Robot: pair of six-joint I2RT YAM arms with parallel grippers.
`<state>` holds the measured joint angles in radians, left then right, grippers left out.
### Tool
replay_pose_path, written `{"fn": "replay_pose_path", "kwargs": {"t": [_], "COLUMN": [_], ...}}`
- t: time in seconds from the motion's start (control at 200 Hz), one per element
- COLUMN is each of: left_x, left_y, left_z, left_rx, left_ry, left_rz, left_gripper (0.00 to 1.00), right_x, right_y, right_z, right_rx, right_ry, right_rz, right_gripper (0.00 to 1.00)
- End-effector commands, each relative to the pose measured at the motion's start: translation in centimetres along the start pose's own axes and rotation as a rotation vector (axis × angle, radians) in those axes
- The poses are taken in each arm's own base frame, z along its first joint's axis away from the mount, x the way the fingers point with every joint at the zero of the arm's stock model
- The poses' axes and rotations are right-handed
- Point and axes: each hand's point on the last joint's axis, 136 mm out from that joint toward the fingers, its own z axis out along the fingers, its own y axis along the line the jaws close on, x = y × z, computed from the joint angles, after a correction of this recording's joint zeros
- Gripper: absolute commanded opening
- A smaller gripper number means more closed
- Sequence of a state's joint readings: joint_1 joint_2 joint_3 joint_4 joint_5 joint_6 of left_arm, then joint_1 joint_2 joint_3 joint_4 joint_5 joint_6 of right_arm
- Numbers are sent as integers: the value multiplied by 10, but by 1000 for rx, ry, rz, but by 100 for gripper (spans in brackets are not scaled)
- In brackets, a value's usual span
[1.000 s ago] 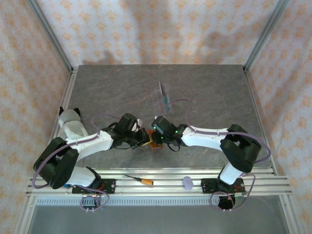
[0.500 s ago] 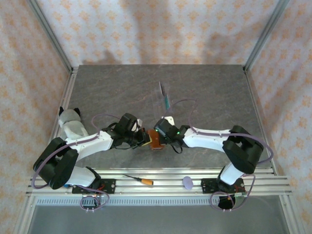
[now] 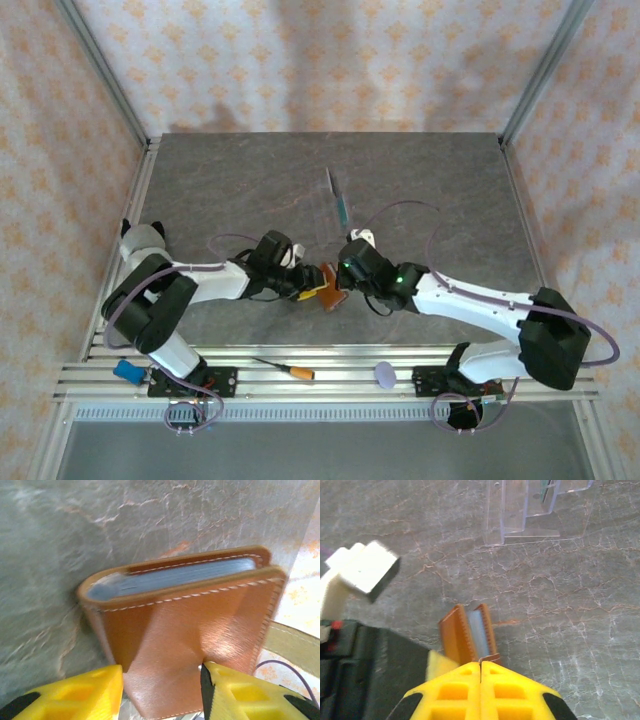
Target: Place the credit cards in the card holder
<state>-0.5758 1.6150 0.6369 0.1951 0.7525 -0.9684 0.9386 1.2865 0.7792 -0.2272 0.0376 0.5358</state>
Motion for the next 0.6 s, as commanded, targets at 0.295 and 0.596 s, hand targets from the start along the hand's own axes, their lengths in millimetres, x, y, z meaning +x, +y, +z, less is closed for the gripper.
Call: {"fn": "replay_pose_path", "kwargs": {"t": [0.295, 0.596], "left_x": [-23, -23], "left_y": [-8, -1], "left_z": [-31, -24], "left_rx": [129, 121], "left_ry": [-104, -80], "left_rz": [-39, -53], "left_gripper": [51, 52], "right_x": [-10, 6], "right_y": [25, 20], "right_z": [-15, -2], "right_rx": [-170, -165], "right_ry": [-54, -19], "right_rz": [33, 34], "right_gripper": [0, 0]}}
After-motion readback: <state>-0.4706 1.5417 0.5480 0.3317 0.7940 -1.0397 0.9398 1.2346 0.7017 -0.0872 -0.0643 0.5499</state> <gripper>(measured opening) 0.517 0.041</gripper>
